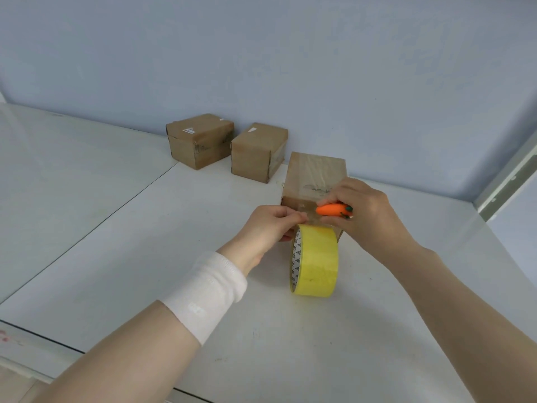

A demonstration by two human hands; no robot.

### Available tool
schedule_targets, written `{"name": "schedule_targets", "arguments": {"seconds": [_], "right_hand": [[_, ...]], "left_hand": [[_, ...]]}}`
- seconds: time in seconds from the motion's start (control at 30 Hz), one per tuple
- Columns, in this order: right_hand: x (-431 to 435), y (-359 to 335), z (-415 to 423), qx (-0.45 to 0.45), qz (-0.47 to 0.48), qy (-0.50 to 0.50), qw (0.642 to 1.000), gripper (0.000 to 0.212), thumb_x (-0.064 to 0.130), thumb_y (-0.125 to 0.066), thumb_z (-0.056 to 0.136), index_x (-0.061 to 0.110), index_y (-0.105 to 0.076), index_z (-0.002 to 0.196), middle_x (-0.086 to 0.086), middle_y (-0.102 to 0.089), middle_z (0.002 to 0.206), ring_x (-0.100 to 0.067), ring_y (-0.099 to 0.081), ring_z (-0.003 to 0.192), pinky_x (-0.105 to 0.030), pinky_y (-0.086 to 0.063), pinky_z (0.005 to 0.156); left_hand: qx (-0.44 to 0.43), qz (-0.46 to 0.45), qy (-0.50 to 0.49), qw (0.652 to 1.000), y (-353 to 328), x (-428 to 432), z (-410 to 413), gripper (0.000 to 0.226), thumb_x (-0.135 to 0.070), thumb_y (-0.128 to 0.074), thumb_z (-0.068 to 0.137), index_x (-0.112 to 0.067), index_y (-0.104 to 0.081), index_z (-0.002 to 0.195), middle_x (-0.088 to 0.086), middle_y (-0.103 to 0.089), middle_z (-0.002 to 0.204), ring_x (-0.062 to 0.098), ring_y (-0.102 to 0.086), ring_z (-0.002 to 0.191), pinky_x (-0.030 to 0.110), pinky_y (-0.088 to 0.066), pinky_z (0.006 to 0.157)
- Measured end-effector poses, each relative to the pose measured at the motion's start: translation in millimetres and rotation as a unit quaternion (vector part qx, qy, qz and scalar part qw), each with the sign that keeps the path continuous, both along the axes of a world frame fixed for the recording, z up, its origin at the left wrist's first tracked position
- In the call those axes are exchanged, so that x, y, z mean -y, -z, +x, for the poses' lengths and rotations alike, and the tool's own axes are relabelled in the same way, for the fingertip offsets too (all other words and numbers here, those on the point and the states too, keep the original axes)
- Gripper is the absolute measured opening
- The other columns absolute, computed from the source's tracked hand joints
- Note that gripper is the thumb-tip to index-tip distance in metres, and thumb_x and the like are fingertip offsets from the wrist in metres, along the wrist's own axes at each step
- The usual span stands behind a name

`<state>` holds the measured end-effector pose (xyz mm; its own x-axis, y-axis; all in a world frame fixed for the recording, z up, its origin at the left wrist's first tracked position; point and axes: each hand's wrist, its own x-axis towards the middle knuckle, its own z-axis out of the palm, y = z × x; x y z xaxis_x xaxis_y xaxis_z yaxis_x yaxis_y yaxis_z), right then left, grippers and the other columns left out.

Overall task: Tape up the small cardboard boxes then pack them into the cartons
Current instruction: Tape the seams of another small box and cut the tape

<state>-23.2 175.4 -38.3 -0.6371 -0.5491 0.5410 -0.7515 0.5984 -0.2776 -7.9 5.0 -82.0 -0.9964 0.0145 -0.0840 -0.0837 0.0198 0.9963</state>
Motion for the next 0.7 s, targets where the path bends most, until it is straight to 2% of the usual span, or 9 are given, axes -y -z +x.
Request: {"name": "schedule_targets", "arguments": {"seconds": [0.07, 0.13, 0.23, 0.3, 0.47, 0.6, 0.7], "right_hand": [[-16, -1, 3, 0.012, 0.005, 0.016, 1.000, 0.022, -0.001, -0.081, 0.065, 0.002, -0.072, 0.085, -0.012, -0.064, 0.084, -0.028, -0.060, 0.080, -0.025, -0.045, 0.070], [-25, -5, 5, 0.035, -0.028, 0.028, 0.999, 0.021, 0.002, -0.081, 0.065, 0.007, -0.071, 0.083, -0.005, -0.065, 0.083, -0.016, -0.059, 0.079, -0.009, -0.039, 0.069], [-21, -11, 2, 0.101, -0.136, 0.067, 0.983, 0.021, 0.013, -0.079, 0.070, 0.021, -0.067, 0.085, 0.014, -0.064, 0.084, 0.005, -0.055, 0.078, -0.004, -0.039, 0.066], [-14, -10, -4, 0.139, -0.159, 0.104, 0.972, 0.019, 0.019, -0.078, 0.073, 0.023, -0.064, 0.086, 0.022, -0.060, 0.082, 0.013, -0.053, 0.074, -0.001, -0.038, 0.064], [-6, -13, -7, 0.147, -0.166, 0.155, 0.963, 0.018, 0.025, -0.078, 0.073, 0.022, -0.063, 0.083, 0.022, -0.055, 0.076, 0.008, -0.052, 0.069, 0.001, -0.036, 0.059], [21, -17, 6, 0.195, -0.254, 0.097, 0.942, 0.020, 0.028, -0.077, 0.073, 0.034, -0.058, 0.076, 0.018, -0.058, 0.074, 0.011, -0.053, 0.063, -0.006, -0.040, 0.054], [57, -14, 15, 0.239, -0.302, 0.049, 0.922, 0.018, 0.022, -0.072, 0.079, 0.032, -0.057, 0.079, 0.018, -0.059, 0.078, 0.009, -0.055, 0.066, -0.011, -0.044, 0.059]], "left_hand": [[-0.001, 0.001, 0.001, 1.000, 0, 1, 0, 0.015, -0.017, -0.064, 0.086, -0.016, -0.069, 0.073, 0.003, -0.065, 0.074, 0.015, -0.059, 0.071, 0.022, -0.050, 0.072], [-0.003, -0.001, 0.008, 1.000, 0, 2, 0, 0.015, -0.018, -0.064, 0.086, -0.017, -0.069, 0.073, 0.001, -0.066, 0.073, 0.013, -0.060, 0.070, 0.021, -0.050, 0.072], [-0.006, -0.005, 0.020, 1.000, -3, 3, 2, 0.014, -0.020, -0.063, 0.087, -0.018, -0.070, 0.074, -0.002, -0.067, 0.072, 0.011, -0.060, 0.071, 0.021, -0.050, 0.073], [-0.014, -0.002, 0.031, 0.999, -5, 4, 6, 0.013, -0.019, -0.063, 0.087, -0.017, -0.069, 0.076, -0.006, -0.068, 0.070, 0.008, -0.061, 0.070, 0.017, -0.051, 0.072], [-0.099, 0.013, 0.063, 0.993, -12, 10, 35, 0.009, -0.017, -0.063, 0.087, -0.017, -0.069, 0.081, -0.003, -0.074, 0.079, 0.007, -0.068, 0.079, 0.013, -0.051, 0.074], [-0.191, -0.012, 0.039, 0.981, -22, 27, 54, 0.010, -0.015, -0.062, 0.087, -0.017, -0.070, 0.082, -0.005, -0.073, 0.078, 0.004, -0.067, 0.079, 0.011, -0.047, 0.075], [-0.212, -0.024, 0.006, 0.977, -31, 50, 54, 0.011, -0.013, -0.061, 0.088, -0.016, -0.069, 0.082, -0.005, -0.073, 0.077, 0.003, -0.067, 0.079, 0.011, -0.047, 0.076]]}}
